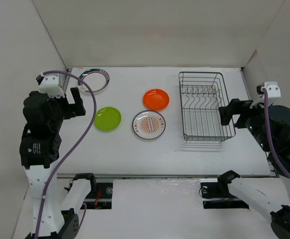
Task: Load the plates into the dish rack
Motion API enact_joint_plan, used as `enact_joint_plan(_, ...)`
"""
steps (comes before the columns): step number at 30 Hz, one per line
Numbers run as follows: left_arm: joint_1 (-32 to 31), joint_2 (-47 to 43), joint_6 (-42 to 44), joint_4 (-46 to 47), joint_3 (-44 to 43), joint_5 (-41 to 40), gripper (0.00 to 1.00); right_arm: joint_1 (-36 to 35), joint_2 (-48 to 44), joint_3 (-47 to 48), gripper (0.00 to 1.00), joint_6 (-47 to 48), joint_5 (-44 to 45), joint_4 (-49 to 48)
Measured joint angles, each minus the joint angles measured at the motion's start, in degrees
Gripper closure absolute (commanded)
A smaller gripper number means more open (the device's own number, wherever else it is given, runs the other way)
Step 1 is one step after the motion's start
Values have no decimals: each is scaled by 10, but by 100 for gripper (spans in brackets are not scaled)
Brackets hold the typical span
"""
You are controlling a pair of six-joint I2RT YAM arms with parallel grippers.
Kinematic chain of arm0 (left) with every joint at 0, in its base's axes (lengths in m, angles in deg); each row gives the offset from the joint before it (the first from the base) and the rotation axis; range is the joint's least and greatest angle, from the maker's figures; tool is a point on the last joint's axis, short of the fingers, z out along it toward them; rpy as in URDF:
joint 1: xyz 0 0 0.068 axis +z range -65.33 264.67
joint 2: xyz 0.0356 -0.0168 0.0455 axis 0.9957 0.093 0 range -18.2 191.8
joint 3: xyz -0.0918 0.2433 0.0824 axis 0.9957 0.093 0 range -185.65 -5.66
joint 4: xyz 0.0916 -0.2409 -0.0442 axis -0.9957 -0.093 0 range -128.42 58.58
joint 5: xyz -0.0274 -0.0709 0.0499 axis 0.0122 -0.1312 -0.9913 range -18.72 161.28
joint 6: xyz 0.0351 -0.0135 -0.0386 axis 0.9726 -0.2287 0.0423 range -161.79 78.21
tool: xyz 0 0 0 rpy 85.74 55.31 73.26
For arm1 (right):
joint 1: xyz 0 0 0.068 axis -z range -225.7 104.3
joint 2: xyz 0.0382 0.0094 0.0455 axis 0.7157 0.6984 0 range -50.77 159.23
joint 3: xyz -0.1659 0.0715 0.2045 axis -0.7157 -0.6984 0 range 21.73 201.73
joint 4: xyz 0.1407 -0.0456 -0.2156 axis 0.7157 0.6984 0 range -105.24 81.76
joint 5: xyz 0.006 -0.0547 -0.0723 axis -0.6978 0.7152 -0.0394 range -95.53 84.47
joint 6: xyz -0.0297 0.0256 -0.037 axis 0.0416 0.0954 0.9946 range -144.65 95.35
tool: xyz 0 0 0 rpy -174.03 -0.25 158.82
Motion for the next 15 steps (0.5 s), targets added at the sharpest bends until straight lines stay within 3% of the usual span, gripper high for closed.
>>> enact_joint_plan(15, 0, 32, -19, 38, 16, -8, 0, 0, 10, -30, 0, 0, -23, -28)
